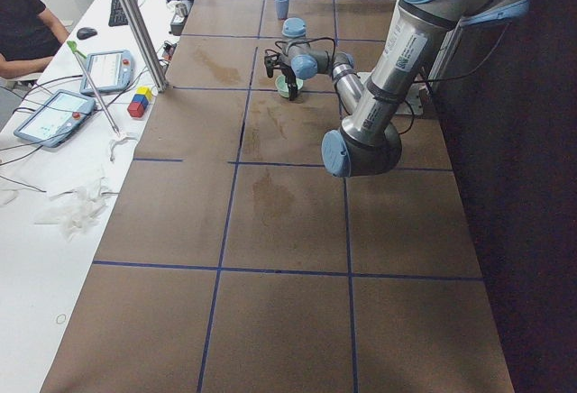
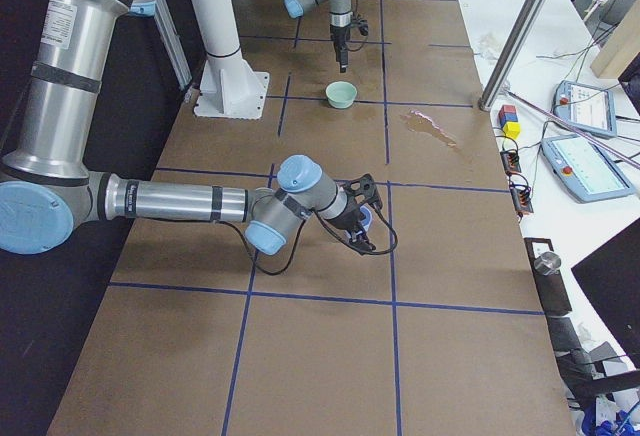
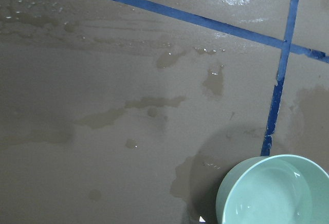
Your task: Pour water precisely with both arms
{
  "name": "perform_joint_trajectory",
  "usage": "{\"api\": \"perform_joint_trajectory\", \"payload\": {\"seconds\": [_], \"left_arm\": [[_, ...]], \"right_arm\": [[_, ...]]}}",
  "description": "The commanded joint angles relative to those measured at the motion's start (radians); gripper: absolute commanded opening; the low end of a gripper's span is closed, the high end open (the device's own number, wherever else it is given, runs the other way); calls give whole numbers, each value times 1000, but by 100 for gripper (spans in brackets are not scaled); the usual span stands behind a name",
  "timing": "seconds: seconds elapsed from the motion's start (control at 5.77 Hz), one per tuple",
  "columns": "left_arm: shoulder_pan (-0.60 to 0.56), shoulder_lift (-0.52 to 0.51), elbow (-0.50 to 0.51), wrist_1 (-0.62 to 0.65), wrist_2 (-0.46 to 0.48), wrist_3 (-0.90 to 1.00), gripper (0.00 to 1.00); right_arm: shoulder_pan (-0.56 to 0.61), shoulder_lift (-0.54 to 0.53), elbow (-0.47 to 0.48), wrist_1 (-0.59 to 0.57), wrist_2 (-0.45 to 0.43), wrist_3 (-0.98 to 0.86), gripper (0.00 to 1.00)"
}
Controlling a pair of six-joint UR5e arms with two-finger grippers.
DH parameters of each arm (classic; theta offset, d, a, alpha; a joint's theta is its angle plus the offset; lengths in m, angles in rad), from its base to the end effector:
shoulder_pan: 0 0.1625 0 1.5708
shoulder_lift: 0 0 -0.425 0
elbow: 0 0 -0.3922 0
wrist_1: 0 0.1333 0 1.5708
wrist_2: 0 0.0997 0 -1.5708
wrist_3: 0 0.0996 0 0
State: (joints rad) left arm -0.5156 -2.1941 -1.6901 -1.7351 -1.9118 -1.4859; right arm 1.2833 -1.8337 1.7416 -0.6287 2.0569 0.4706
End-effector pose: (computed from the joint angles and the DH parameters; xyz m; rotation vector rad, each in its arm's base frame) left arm 0.5357 -0.4185 0.2217 -0.0375 0.9530 -0.2431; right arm -0.0336 -0.4197 0.5922 0.6037 -0.7306 -0.0373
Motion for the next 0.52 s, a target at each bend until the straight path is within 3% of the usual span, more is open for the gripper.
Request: {"api": "perform_joint_trajectory", "payload": {"seconds": [0.0, 0.35], "left_arm": [[14, -25, 65, -18, 2, -7, 100], [14, -84, 125, -20, 2, -42, 95]], "right_arm": [[130, 11, 4, -243, 148, -221, 100], [186, 51, 19, -530, 187, -499, 100]]}}
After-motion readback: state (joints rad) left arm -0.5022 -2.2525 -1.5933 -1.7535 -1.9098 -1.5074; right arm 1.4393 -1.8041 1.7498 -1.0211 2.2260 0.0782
